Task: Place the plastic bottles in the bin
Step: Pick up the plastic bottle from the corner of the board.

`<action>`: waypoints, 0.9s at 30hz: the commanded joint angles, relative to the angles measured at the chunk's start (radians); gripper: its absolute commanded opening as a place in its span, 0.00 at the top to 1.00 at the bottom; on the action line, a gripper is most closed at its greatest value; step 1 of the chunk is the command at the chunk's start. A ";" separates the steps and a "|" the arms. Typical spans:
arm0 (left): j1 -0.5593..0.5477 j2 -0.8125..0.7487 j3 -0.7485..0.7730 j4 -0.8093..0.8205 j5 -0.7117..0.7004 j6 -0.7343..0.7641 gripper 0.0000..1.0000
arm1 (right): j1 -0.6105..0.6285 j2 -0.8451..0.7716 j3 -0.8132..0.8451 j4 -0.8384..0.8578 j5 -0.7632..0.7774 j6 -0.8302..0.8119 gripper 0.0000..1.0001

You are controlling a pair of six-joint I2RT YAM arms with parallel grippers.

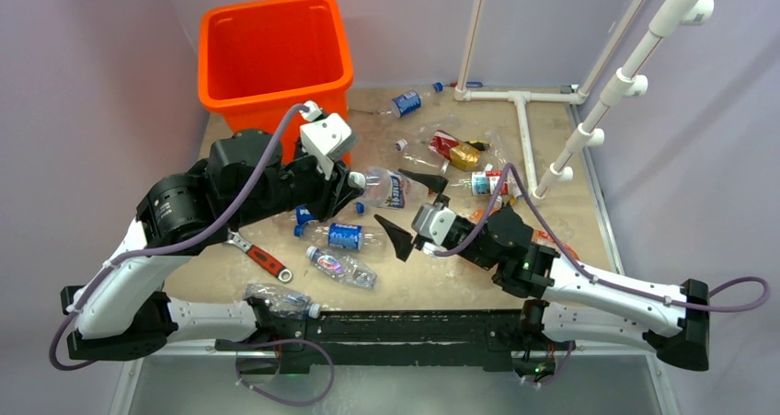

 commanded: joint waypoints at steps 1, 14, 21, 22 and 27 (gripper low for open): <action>0.004 -0.033 0.009 0.025 0.037 0.003 1.00 | 0.005 0.032 0.047 0.129 0.060 -0.080 0.07; 0.004 -0.081 -0.046 0.102 0.042 0.005 0.75 | 0.005 0.076 0.082 0.083 0.023 -0.074 0.61; 0.003 -0.257 -0.223 0.416 -0.013 0.022 0.13 | 0.005 -0.001 0.068 0.053 -0.060 0.142 0.63; 0.003 -0.305 -0.284 0.505 -0.007 0.024 0.10 | 0.005 -0.012 0.055 0.064 -0.078 0.209 0.62; 0.003 -0.499 -0.634 0.991 0.043 0.057 0.04 | 0.005 -0.026 -0.034 0.165 -0.159 0.534 0.62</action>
